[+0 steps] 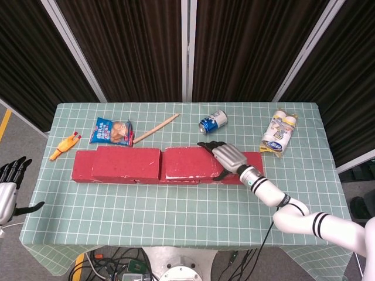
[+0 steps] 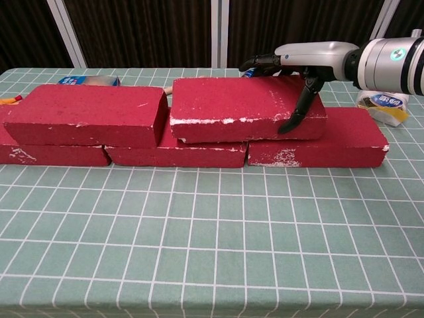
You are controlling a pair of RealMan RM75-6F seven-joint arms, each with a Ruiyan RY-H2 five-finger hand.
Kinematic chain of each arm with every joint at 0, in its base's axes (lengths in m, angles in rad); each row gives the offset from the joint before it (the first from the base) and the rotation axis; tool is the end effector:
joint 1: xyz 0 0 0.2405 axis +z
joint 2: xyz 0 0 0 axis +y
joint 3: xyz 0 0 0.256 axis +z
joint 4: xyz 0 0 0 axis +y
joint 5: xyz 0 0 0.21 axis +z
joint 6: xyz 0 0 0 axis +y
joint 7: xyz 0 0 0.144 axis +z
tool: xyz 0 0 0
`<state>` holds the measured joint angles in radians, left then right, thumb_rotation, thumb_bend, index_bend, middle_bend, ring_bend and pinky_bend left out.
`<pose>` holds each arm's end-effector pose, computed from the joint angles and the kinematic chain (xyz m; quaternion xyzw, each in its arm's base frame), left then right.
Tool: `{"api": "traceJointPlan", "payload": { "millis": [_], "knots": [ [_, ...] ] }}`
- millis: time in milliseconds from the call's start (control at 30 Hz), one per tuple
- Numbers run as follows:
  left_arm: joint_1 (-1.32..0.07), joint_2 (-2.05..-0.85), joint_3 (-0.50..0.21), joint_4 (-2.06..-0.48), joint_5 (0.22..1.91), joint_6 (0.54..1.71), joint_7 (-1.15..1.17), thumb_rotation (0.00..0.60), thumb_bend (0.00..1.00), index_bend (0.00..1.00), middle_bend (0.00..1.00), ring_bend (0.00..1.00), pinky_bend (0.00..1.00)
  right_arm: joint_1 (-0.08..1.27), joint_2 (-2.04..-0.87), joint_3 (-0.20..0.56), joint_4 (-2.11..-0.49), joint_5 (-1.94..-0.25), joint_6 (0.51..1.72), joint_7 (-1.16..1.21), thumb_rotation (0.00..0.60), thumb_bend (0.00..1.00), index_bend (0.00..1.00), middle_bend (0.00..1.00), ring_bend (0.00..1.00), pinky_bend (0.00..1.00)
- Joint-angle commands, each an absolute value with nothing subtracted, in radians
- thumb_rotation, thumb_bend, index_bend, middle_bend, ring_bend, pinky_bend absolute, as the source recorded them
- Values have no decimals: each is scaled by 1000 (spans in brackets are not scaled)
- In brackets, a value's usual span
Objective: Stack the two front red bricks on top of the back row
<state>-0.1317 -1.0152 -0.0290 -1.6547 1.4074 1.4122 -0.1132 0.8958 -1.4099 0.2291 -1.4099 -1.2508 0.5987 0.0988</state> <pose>-0.3194 0.1906 0.1823 -0.5766 -0.4351 -0.3770 0.5797 -0.1200 -0.3866 0.0031 0.7781 -0.4340 0.3495 0.2901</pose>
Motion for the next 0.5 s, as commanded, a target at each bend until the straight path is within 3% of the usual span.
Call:
{"api": "traceJointPlan", "payload": {
  "millis": [33,500],
  "knots": [
    [-136,-1030,-27,-1627,1402,1384,-144,600,11,15,0,0,0,912,-1417,228,-1396,-1257,584,117,600,16,0,169,116,180],
    [-141,-1035,-35,-1605,1404,1357,-179,600,11,16,0,0,0,966,-1424,234,-1366,-1211,524,153,600,19,0,168,116,180]
  ]
}}
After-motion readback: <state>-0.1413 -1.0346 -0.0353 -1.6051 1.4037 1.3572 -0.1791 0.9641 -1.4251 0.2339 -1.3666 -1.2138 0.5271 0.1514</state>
